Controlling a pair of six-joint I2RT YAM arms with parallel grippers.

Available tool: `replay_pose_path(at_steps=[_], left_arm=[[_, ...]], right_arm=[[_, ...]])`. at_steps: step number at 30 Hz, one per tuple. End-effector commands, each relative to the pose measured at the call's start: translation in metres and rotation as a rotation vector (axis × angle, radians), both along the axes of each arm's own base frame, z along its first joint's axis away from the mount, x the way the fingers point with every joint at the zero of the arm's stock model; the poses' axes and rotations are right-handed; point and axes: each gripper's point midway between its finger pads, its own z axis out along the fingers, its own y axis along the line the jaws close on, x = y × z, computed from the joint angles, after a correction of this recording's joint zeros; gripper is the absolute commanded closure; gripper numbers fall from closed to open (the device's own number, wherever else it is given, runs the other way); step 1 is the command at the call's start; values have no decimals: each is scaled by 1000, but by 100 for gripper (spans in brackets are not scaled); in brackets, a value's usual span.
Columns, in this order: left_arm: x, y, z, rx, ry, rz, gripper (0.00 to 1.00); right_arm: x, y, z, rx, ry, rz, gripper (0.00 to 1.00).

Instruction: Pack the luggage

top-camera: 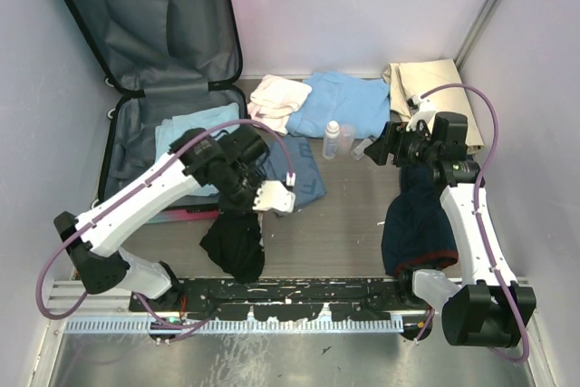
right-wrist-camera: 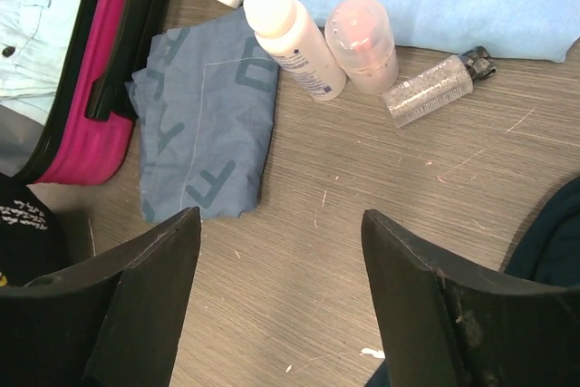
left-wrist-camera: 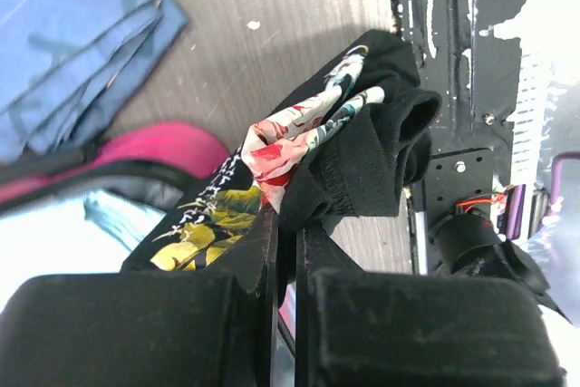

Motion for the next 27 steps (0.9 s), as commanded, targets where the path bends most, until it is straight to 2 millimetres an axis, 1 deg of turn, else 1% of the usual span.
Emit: replay_pose_path(at_steps=[1,6,8,11,13,15,17,19,20,22,24,27], left_arm=[[11,35,42,-16,-31,295,100],[47,73,60,-25,-3,584,100],[59,93,64,-10,0,637,100],[77,131,65,54,-70,681,100],[85,157,61,105,-80,720,100],[93,187,55,169,-82,759,100],[106,215,51,219,-104,796,100],[126,245,47,278,-160,815,100],[140,259,46,302,-207,825,100],[160,281,43,354,-258,837,100],[179,294,41,366,-291,848,100],[211,307,42,381,-371,844,100]], right_arm=[[8,4,23,20,-63,24,25],[12,6,27,27,-64,36,26],[13,7,29,33,-67,41,26],[14,8,32,36,-72,42,26],[14,8,33,38,-76,39,26],[13,8,34,39,-77,37,26],[14,8,33,41,-74,34,26],[14,9,32,46,-72,32,27],[15,9,31,49,-69,32,27],[16,9,30,54,-65,30,27],[17,9,29,55,-63,28,27],[18,9,27,57,-56,26,27]])
